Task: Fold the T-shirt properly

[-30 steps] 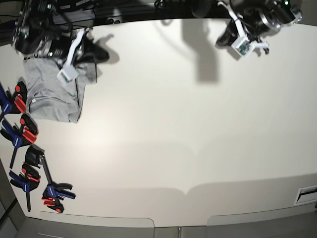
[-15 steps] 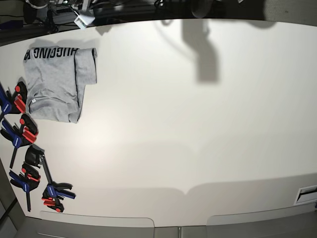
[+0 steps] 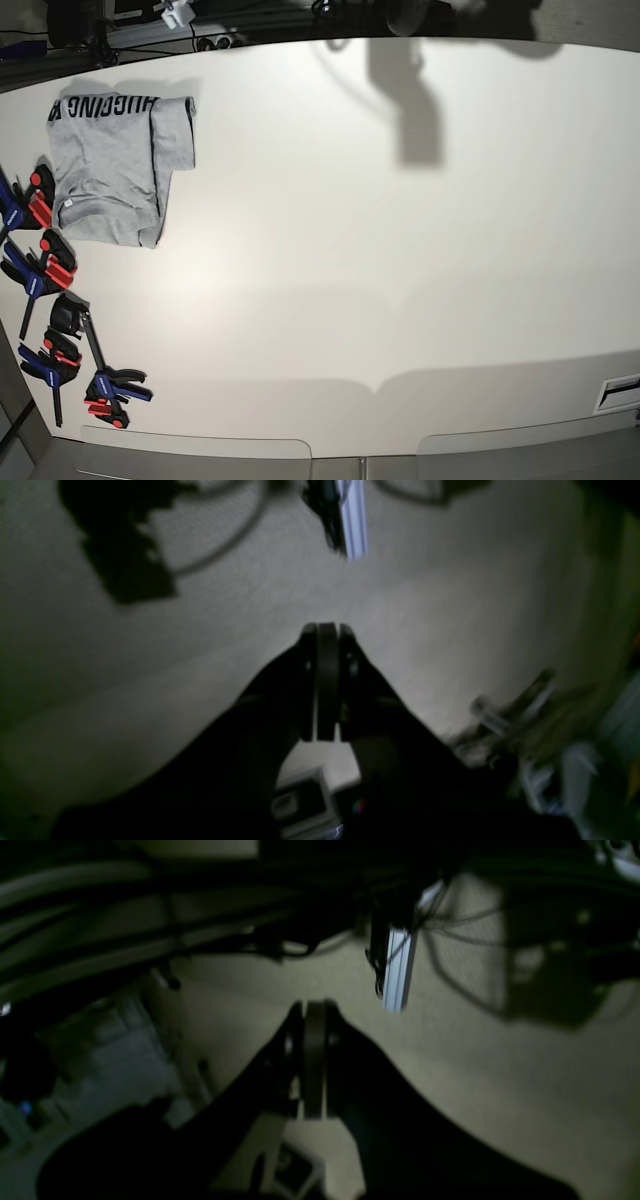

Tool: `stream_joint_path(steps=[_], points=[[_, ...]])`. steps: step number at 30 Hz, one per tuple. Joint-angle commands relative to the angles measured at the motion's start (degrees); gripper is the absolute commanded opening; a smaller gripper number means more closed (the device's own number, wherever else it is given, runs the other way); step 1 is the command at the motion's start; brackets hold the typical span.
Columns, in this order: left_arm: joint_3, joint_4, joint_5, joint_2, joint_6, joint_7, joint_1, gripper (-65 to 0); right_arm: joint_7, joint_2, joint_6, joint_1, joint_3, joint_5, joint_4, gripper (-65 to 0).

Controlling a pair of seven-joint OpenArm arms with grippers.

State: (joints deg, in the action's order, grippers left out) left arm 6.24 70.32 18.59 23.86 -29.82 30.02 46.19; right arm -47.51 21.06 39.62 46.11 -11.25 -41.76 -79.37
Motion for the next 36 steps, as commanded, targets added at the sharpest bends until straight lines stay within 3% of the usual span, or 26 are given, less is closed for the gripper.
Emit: stream_joint_path(steps=[1, 3, 5, 8, 11, 14, 17, 20, 25, 36], points=[[0.13, -2.89, 0.48, -0.17, -0.33, -3.58, -1.31, -65.0, 3.02, 0.5, 0.38, -1.6, 2.05, 1.4, 2.99, -65.0], [0.13, -9.9, 0.48, -1.4, -0.31, -11.21, -5.99, -65.0, 9.6, 0.5, -1.42, -6.08, 7.61, 5.86, 11.08, -65.0], [0.13, -16.09, 0.48, -2.99, -0.28, -15.87, -10.14, -65.0, 14.14, 0.48, -9.27, -11.04, 13.49, 9.92, 18.97, -65.0], [0.13, -22.97, -0.15, -5.7, -0.22, -16.68, -15.04, -65.0, 16.72, 0.33, -19.8, -18.71, 21.97, 13.62, 29.83, -64.3], [0.13, -27.56, -3.82, -8.22, -0.17, -17.05, -18.67, -65.0, 17.97, -0.9, -25.35, -26.16, 28.63, 13.73, 38.8, -64.3], [0.13, -30.64, -9.81, -10.12, 0.09, -20.87, -21.03, -65.0, 18.18, -3.43, -29.49, -32.41, 32.72, 13.7, 45.77, -64.3], [0.13, -32.35, -14.23, -11.61, 6.97, -25.16, -22.38, -65.0, 20.92, -6.45, -34.69, -37.03, 34.45, 13.73, 51.21, -64.3], [0.13, -32.98, -15.58, -12.66, 14.23, -26.05, -22.88, -65.0, 25.46, -9.22, -39.98, -39.95, 34.51, 13.73, 54.95, -64.4], [0.13, -32.96, -15.56, -12.72, 14.84, -26.91, -22.88, -65.0, 32.17, -12.26, -42.25, -41.99, 34.51, 13.64, 57.05, -64.3], [0.15, -32.96, -15.56, -12.7, 14.84, -27.08, -22.82, -65.0, 32.3, -15.54, -42.21, -42.42, 34.51, 11.15, 57.0, -64.4]])
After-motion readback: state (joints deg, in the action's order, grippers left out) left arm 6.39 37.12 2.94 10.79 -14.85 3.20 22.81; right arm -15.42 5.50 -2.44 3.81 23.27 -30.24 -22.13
